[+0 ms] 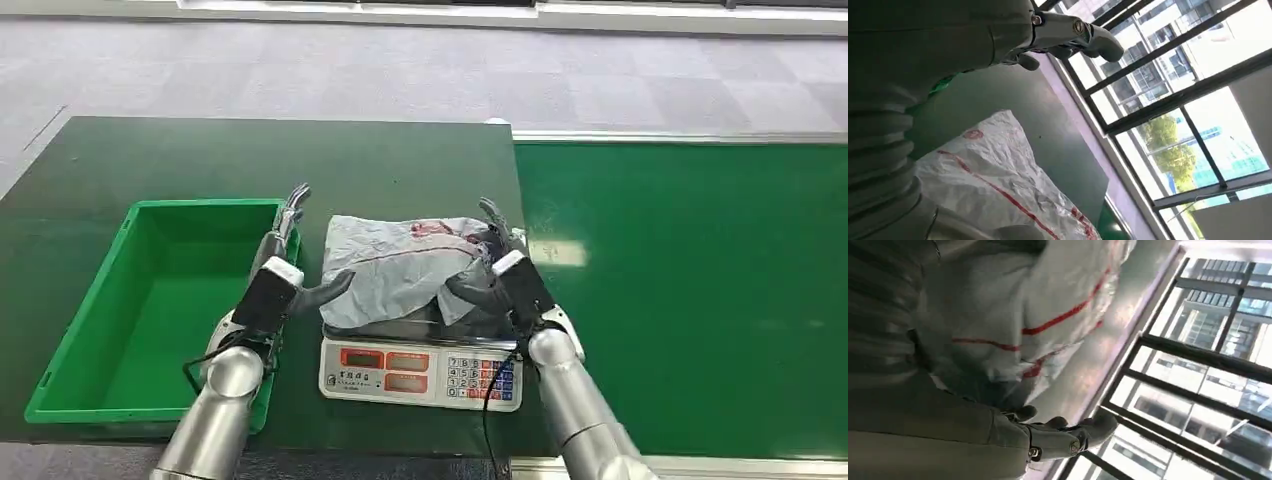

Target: Moved the parcel from conveyor to table for the left to box.

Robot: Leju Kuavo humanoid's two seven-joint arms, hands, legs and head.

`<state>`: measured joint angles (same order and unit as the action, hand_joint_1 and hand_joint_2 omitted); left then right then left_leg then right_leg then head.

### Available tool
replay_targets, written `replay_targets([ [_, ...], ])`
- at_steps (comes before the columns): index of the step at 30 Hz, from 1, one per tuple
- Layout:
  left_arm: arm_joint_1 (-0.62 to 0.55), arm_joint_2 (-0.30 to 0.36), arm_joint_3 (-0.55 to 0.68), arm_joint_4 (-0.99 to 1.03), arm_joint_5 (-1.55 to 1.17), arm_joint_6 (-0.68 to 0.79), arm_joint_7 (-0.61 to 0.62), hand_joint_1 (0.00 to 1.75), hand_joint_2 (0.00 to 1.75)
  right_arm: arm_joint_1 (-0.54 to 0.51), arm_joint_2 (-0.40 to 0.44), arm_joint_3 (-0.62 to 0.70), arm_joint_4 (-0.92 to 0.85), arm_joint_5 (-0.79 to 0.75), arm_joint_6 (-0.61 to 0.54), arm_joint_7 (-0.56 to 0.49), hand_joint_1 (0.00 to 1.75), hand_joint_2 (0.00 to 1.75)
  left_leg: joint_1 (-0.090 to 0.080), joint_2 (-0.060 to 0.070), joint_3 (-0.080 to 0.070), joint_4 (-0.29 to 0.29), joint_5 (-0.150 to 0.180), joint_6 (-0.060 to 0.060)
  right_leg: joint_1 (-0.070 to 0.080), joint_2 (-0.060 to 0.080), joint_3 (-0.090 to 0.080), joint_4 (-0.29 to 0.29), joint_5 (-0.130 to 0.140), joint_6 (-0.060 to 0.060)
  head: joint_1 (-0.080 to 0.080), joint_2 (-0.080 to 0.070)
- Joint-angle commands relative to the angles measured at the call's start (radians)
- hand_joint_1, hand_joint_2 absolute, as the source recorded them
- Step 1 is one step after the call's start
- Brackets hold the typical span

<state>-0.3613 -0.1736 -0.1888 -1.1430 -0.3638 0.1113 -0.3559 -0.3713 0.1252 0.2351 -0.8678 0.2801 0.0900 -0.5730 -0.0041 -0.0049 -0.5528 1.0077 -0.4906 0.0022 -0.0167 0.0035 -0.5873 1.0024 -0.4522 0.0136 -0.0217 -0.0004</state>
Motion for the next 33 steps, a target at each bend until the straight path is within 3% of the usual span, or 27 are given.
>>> replay_targets([
  [1,-0.129,-0.015,-0.205,0.191,-0.084,0.003,0.078,0.00,1.75,0.181,-0.050,-0.096,-0.140,-0.047,0.028,0.032,0.00,1.75,0.001,-0.008,0.001,-0.002,0.001,-0.001,0.001,-0.009,0.004,-0.002,-0.001,-0.001,0.000,0.000],
  [5,-0.168,-0.037,-0.267,0.290,-0.191,0.037,0.150,0.00,1.75,0.206,-0.046,-0.103,-0.250,-0.051,0.010,0.045,0.00,1.75,0.000,-0.007,0.001,-0.002,0.001,-0.001,0.001,-0.007,0.004,-0.002,-0.001,-0.001,0.000,0.000],
  [12,-0.231,-0.069,-0.326,0.516,-0.292,-0.055,0.199,0.00,1.75,0.272,-0.043,-0.121,-0.485,-0.022,-0.066,0.024,0.00,1.75,0.000,-0.002,0.000,-0.001,0.000,0.000,-0.001,-0.002,0.001,-0.001,-0.001,0.000,0.000,0.000],
  [13,-0.234,-0.074,-0.330,0.539,-0.305,-0.064,0.202,0.70,1.75,0.284,-0.044,-0.129,-0.518,-0.023,-0.075,0.020,0.00,1.75,-0.001,-0.002,0.001,-0.002,0.001,-0.001,-0.001,-0.003,0.002,-0.001,-0.001,-0.001,0.000,0.000],
  [14,-0.234,-0.076,-0.331,0.546,-0.309,-0.065,0.201,1.75,1.75,0.287,-0.047,-0.129,-0.529,-0.024,-0.073,0.021,0.00,1.75,-0.001,-0.002,0.001,-0.001,0.000,-0.001,0.000,-0.003,0.002,-0.001,-0.001,-0.001,0.000,0.000],
  [27,-0.223,-0.088,-0.273,0.564,-0.339,-0.058,0.191,1.75,1.75,0.373,-0.029,-0.177,-0.728,0.000,-0.132,-0.026,0.00,1.75,0.000,0.000,0.003,-0.002,0.000,-0.001,0.000,-0.001,0.004,-0.002,0.000,-0.001,0.000,0.000],
  [33,-0.194,-0.087,-0.139,0.441,-0.208,0.019,0.070,1.75,1.75,0.396,-0.024,-0.211,-0.774,0.003,-0.155,-0.028,0.00,1.75,0.000,0.001,0.003,-0.002,0.000,-0.001,0.000,0.000,0.004,-0.002,0.000,-0.001,0.000,0.000],
])
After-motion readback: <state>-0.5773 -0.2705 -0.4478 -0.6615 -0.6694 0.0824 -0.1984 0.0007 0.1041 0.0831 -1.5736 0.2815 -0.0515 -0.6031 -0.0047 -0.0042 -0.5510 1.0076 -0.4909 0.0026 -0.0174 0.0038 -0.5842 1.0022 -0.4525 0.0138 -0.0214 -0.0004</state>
